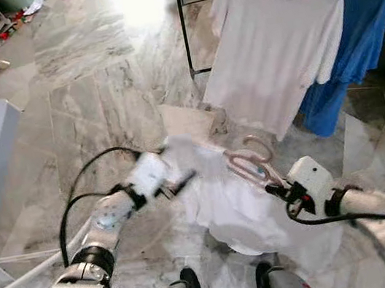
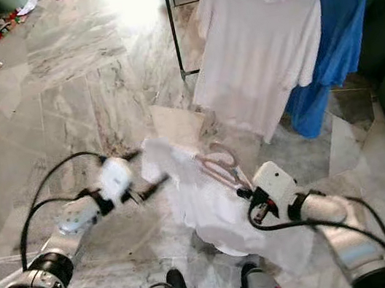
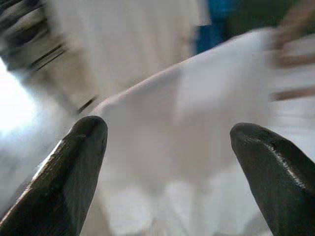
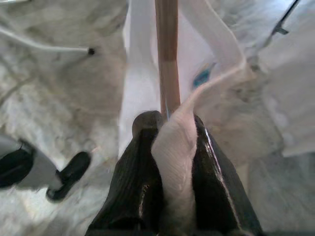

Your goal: Hang hanger

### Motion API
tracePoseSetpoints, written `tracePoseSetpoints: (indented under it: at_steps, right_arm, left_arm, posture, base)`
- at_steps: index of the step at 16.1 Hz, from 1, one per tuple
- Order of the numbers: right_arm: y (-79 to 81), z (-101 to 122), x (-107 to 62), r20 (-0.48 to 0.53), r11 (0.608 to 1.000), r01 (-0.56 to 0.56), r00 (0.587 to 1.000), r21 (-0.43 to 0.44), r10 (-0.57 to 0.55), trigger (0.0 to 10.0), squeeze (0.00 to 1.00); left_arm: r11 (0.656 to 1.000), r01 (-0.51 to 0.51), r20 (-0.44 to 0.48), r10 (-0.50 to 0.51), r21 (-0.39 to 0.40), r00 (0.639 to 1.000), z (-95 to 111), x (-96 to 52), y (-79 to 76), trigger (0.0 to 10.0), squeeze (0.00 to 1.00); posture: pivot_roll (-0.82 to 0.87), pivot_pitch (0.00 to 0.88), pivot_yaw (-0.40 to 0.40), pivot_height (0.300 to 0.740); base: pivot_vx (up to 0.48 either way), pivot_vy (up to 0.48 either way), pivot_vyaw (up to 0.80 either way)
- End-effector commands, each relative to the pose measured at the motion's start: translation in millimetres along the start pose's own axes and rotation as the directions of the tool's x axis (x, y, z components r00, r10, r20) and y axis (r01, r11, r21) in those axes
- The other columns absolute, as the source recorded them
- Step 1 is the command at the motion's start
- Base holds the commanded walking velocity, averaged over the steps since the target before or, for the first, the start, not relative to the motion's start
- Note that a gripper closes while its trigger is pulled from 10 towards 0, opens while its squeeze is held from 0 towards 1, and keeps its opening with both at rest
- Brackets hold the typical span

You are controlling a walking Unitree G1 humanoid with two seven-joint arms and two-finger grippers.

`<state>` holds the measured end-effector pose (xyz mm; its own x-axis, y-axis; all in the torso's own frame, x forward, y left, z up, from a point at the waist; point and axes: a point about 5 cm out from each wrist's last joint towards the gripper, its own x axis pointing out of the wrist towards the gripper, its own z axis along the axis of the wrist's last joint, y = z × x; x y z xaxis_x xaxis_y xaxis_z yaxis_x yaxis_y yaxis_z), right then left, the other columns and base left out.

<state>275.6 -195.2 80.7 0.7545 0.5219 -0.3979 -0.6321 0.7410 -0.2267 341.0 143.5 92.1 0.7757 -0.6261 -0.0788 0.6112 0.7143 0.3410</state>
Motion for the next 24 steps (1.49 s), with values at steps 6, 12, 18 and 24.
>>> tracePoseSetpoints:
  at_steps: [6, 12, 18, 24]
  right_arm:
    - [-11.7, -8, 0.0, 0.008, 0.881, 0.405, 0.908, 0.245, -0.419, 0.0, 0.00]
    - [-2.3, -16, 1.8, -0.053, 0.701, 0.623, 0.759, 0.346, -0.649, 10.0, 0.00]
    - [21.4, -13, -20.2, 0.010, 0.671, 0.627, 0.727, 0.395, -0.686, 10.0, 0.00]
    - [25.4, -8, -24.9, 0.051, 0.685, 0.615, 0.729, 0.391, -0.683, 10.0, 0.00]
  left_arm:
    - [0.808, -0.521, -0.346, 0.423, -0.274, 0.838, -62, -32.2, -14.4, 10.0, 1.00]
    - [0.790, -0.500, -0.317, 0.402, -0.356, 0.859, -62, -27.3, -41.2, 10.0, 0.00]
    - [0.835, -0.479, -0.226, 0.429, -0.269, 0.875, -59, -64.2, -26.0, 10.0, 0.00]
    - [0.781, -0.519, -0.245, 0.458, -0.349, 0.854, -64, -75.1, -24.7, 10.0, 0.00]
  posture:
    - [-0.19, 0.206, 0.072, 0.740]
    - [-0.17, 0.178, 0.056, 0.740]
    - [-0.16, 0.172, 0.045, 0.740]
    - [-0.15, 0.162, 0.035, 0.740]
  base:
    - [0.000, 0.000, 0.00]
    - [0.000, 0.000, 0.00]
    - [0.000, 0.000, 0.00]
    - [0.000, 0.000, 0.00]
